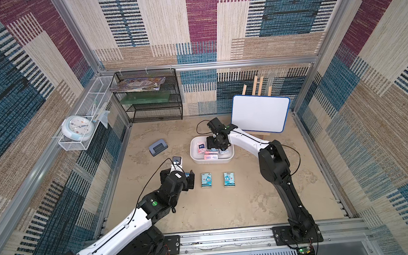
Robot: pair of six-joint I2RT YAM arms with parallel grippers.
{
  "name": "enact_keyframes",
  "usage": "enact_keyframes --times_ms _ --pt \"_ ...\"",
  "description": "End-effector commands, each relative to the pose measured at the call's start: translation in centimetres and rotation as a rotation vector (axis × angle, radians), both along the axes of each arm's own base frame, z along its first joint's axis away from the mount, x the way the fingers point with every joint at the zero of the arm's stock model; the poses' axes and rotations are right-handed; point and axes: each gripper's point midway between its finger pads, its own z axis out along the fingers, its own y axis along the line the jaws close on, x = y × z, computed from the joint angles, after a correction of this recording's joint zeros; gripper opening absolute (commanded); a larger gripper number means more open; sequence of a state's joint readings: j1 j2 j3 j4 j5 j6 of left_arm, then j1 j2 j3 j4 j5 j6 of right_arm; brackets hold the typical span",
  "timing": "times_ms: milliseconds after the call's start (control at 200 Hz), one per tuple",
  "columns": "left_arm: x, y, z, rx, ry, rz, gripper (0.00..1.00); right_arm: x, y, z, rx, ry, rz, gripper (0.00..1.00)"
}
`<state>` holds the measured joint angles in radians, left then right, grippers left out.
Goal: Take the pocket tissues out of the storage box
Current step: Pick up the pocket tissues from the storage box.
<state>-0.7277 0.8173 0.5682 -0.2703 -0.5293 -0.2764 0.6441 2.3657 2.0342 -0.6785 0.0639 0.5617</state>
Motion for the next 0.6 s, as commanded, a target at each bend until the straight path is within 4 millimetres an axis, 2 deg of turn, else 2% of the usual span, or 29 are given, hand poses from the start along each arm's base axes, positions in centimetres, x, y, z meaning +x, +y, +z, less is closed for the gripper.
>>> enact_keyframes --times_ms 0,351,461,591 --pt "0.3 0.2 0.5 0.000 -0.026 0.015 1.00 -0.6 -0.1 -1.1 -0.004 0.044 -0.009 0.73" --pt "0.7 0.1 0.5 0.013 -0.026 0.016 1.00 -0.3 -0.7 -3.6 -0.086 0.064 0.011 0.70" --pt "0.7 0.1 0.5 0.013 -0.025 0.018 1.00 -0.3 -0.7 -3.4 -0.086 0.061 0.010 0.65" --pt "0.8 0.2 0.6 0.008 -0.028 0.024 1.00 0.2 -0.5 -2.2 -0.071 0.033 0.009 0.59"
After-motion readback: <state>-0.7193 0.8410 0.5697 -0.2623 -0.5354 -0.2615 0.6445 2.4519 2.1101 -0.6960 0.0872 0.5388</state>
